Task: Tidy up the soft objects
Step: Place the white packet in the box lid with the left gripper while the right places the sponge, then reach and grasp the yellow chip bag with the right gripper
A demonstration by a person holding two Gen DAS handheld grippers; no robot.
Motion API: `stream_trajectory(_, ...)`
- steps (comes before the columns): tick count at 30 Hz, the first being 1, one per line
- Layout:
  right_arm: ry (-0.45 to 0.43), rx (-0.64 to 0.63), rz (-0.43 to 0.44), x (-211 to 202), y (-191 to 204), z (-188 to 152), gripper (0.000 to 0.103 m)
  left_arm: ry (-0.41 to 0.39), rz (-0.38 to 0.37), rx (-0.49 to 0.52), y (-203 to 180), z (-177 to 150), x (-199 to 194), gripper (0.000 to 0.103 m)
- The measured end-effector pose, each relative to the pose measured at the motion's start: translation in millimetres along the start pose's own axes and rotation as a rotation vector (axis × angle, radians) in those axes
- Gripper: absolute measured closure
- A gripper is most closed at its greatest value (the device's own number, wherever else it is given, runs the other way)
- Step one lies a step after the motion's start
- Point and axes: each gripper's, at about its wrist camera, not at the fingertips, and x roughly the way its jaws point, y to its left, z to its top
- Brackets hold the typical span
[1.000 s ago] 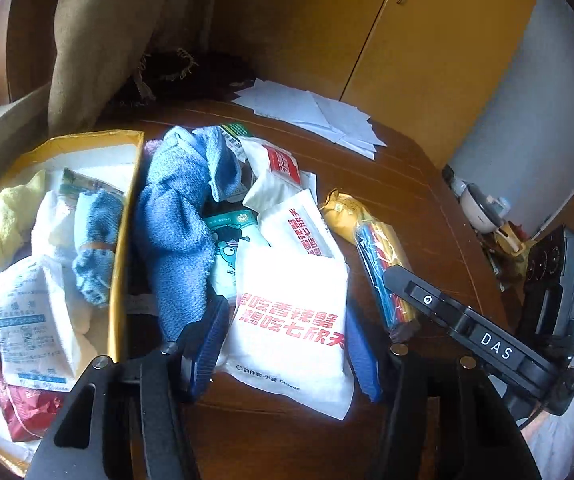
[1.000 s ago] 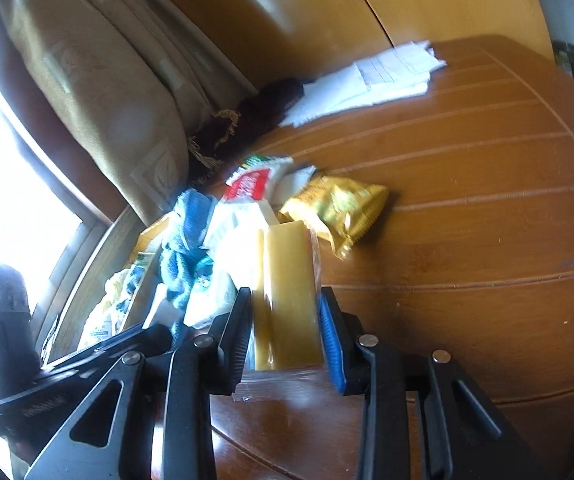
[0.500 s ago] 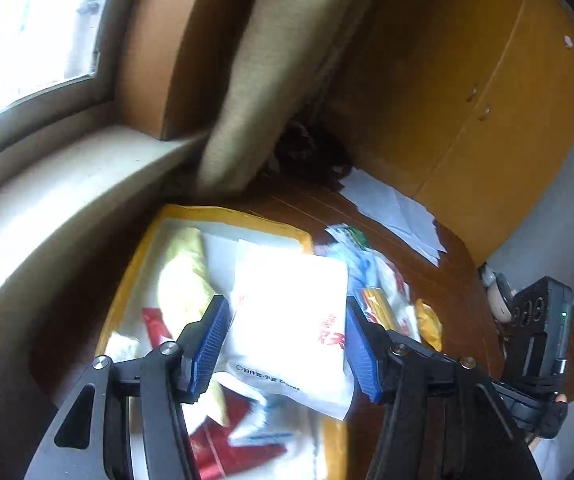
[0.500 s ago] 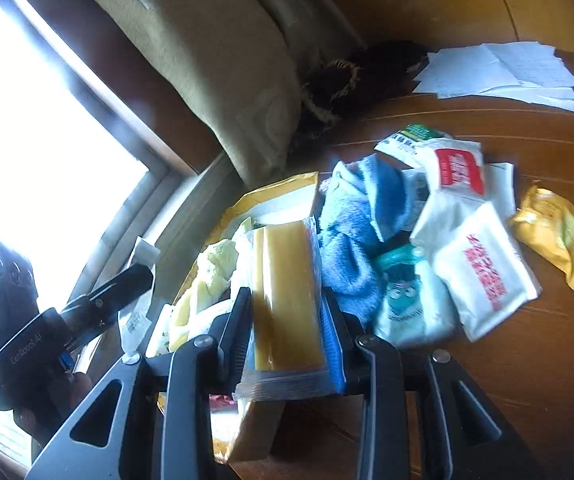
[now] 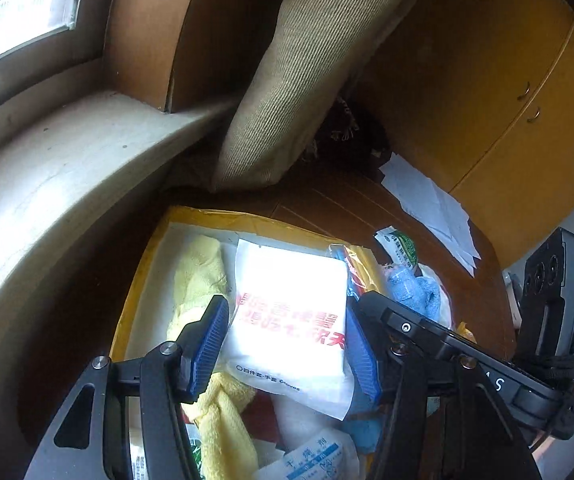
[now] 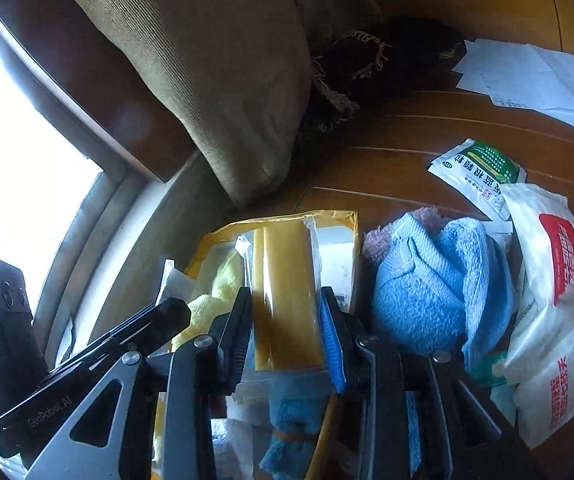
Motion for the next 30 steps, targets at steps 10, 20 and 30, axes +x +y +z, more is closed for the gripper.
stream_trajectory(10, 0.005, 0.001, 0.045, 10.3, -5.9, 2.7, 0.06, 0.035, -0.091, -0.075, 11.1, 0.4, 0.6, 0.032)
stream_trajectory(20, -0.133, 0.013, 0.173, -92.1, -32.6, -21.8, 0.041, -0.05, -0.184, -0.039, -32.8, -36.2, -51.8, 0.022)
stream_trajectory(30, -0.206, 0.167, 0.019, -154.2, -132.5, -53.9, 0.036, 0.051, -0.234, 0.126, -117.4, -81.2, -36.7, 0.021)
